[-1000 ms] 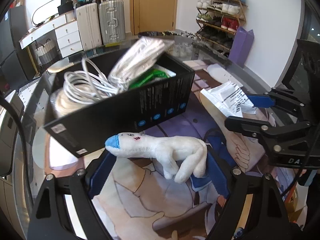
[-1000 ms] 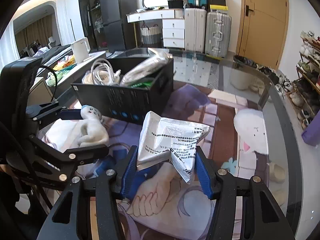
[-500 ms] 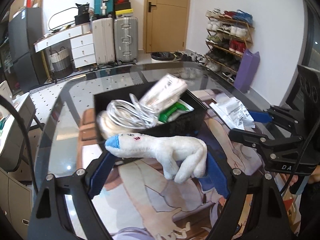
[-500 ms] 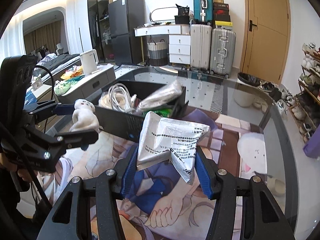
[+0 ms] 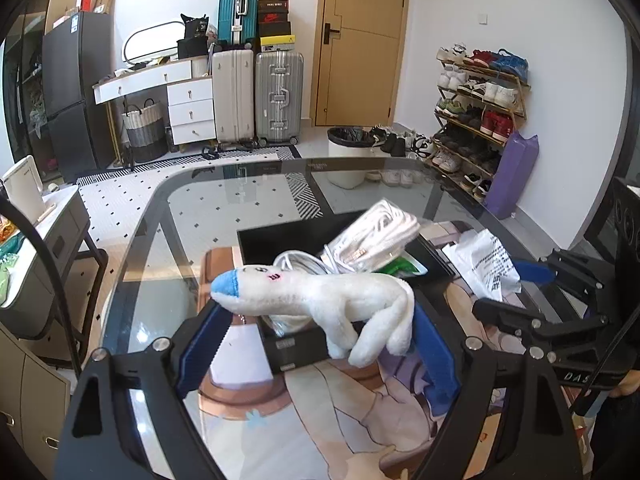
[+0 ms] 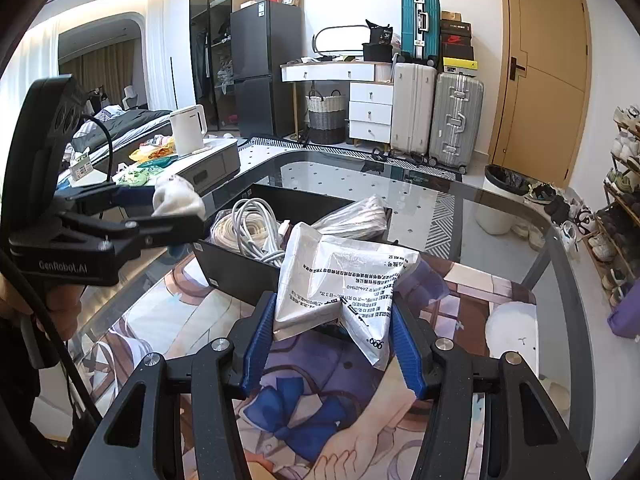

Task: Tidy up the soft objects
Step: 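Lift and carry the plush toy over the box with left tool while right tool carries the packet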

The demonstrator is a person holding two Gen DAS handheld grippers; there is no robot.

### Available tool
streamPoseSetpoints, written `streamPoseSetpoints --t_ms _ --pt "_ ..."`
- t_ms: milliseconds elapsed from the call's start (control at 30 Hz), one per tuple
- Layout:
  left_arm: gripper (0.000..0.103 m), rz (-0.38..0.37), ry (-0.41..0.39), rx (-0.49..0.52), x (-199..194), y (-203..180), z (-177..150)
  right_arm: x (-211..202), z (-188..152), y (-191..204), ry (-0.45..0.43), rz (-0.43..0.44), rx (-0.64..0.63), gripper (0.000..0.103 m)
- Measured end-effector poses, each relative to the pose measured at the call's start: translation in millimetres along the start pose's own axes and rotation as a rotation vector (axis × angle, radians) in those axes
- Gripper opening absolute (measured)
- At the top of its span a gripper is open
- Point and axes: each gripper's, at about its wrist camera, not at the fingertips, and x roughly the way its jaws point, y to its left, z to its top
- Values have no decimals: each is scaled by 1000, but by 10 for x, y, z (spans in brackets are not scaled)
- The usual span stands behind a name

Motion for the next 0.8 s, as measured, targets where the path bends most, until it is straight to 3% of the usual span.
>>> streamPoseSetpoints --t_ms 800 --pt "87 68 -4 -14 481 191 198 422 333 73 -10 -8 -35 55"
